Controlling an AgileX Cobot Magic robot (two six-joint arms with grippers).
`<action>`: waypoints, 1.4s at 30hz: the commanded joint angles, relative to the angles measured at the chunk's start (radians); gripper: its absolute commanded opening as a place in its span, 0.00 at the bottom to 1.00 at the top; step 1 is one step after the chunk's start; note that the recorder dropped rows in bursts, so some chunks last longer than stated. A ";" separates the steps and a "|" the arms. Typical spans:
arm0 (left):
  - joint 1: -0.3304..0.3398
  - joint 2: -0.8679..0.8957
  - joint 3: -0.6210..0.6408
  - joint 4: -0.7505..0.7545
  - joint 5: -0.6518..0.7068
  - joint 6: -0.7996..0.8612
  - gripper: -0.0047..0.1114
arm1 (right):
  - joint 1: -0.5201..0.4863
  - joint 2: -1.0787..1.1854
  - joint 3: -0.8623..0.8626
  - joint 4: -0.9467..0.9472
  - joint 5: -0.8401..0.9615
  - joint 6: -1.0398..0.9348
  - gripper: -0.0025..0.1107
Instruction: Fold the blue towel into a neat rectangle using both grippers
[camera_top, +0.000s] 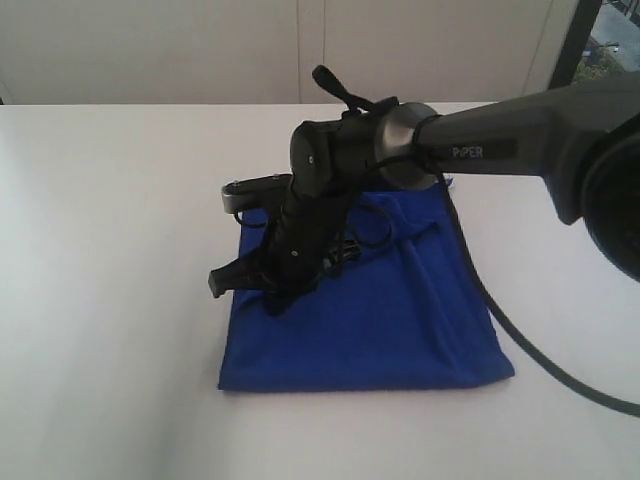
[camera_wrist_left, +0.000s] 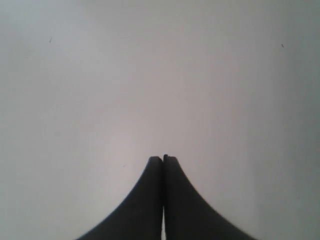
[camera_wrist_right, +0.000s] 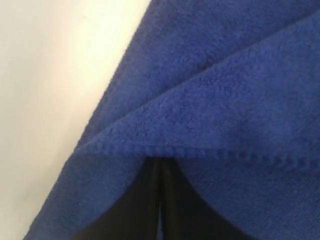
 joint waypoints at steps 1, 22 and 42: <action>0.000 -0.008 0.000 -0.002 0.012 -0.005 0.04 | 0.010 0.025 0.006 0.017 -0.019 0.021 0.02; 0.000 -0.008 0.000 -0.002 0.012 -0.005 0.04 | -0.269 -0.154 0.096 -0.112 -0.220 0.017 0.10; 0.000 -0.008 0.000 -0.002 0.012 -0.005 0.04 | -0.310 -0.103 0.096 -0.238 -0.287 0.021 0.31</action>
